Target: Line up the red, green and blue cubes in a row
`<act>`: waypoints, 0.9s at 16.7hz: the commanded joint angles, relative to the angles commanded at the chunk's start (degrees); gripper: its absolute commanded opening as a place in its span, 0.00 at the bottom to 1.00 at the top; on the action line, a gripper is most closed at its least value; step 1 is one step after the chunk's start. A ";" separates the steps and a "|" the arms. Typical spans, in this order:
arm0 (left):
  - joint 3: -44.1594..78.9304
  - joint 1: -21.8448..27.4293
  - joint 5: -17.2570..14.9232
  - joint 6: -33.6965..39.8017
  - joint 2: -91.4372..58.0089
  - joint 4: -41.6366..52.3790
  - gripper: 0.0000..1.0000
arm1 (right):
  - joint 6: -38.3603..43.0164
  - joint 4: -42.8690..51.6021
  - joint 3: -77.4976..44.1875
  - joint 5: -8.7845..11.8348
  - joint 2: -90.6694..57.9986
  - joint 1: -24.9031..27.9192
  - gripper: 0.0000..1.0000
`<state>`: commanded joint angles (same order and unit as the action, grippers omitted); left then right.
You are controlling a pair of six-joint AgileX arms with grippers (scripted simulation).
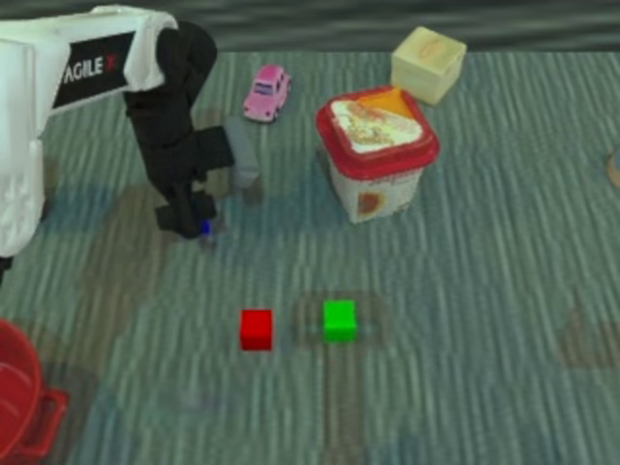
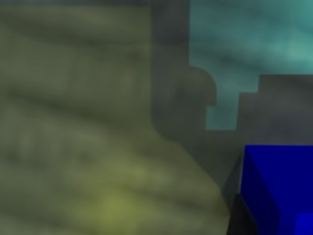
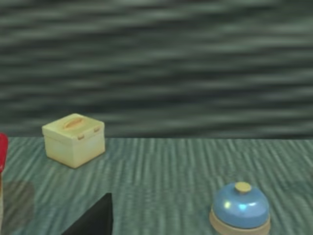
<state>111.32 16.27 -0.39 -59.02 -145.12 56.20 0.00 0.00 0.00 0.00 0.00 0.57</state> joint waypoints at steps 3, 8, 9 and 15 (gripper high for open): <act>0.00 0.00 0.00 0.00 0.00 0.00 0.00 | 0.00 0.00 0.00 0.00 0.00 0.00 1.00; 0.71 0.13 -1.02 1.00 2.90 2.86 0.00 | 0.00 0.00 0.00 0.00 0.00 0.00 1.00; 1.81 0.05 -1.03 0.95 3.25 4.25 0.00 | 0.00 0.00 0.00 0.00 0.00 0.00 1.00; 8.99 -0.83 -0.96 1.10 6.39 14.79 0.00 | 0.00 0.00 0.00 0.00 0.00 0.00 1.00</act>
<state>120.31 15.44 -1.35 -57.92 -138.73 70.99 0.00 0.00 0.00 0.00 0.00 0.57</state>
